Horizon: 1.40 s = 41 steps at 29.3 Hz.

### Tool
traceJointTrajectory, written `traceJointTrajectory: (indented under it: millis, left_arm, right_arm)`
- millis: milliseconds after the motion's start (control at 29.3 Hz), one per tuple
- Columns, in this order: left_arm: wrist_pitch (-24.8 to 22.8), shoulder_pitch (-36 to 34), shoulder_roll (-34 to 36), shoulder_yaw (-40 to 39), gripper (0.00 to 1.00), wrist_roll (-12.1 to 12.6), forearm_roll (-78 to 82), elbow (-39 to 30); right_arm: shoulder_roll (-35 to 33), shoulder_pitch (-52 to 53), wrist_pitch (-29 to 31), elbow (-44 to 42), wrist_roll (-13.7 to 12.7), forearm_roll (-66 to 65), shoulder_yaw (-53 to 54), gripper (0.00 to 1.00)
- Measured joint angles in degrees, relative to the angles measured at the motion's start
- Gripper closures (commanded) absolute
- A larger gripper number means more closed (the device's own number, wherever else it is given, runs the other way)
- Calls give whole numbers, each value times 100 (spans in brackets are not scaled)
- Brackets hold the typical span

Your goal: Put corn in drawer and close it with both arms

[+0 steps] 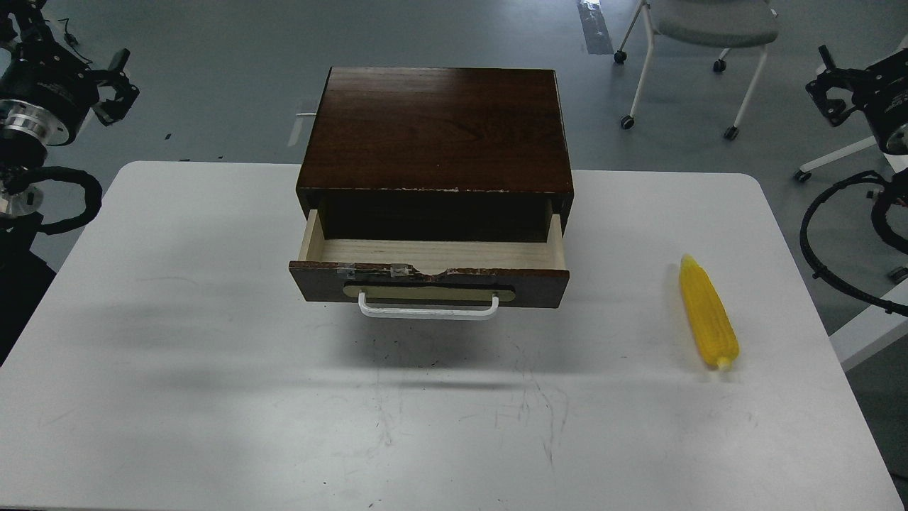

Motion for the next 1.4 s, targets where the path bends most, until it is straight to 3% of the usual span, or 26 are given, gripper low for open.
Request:
traceJointTrajectory:
  millis: [341, 478, 921, 1126, 1399]
  left_arm:
    - [0, 34, 9, 3, 2, -50, 0, -1]
    - [0, 35, 83, -16, 2, -81, -2, 32]
    - [-1, 50, 163, -2, 2, -30, -2, -4]
    - [-1, 61, 25, -1, 2, -20, -1, -6]
    - [-1, 66, 7, -1, 2, -41, -2, -14]
  right_arm:
    - [-105, -68, -99, 144, -12, -48, -142, 0]
    - [-687, 251, -179, 446, -59, -498, -491, 0]
    - [-2107, 1890, -158, 1893, -73, -4550, -2643, 0]
    - [-2549, 1836, -379, 3106, -63, -7169, -2907, 0]
    - [-2772, 1600, -495, 4129, -228, -8738, -3573, 0]
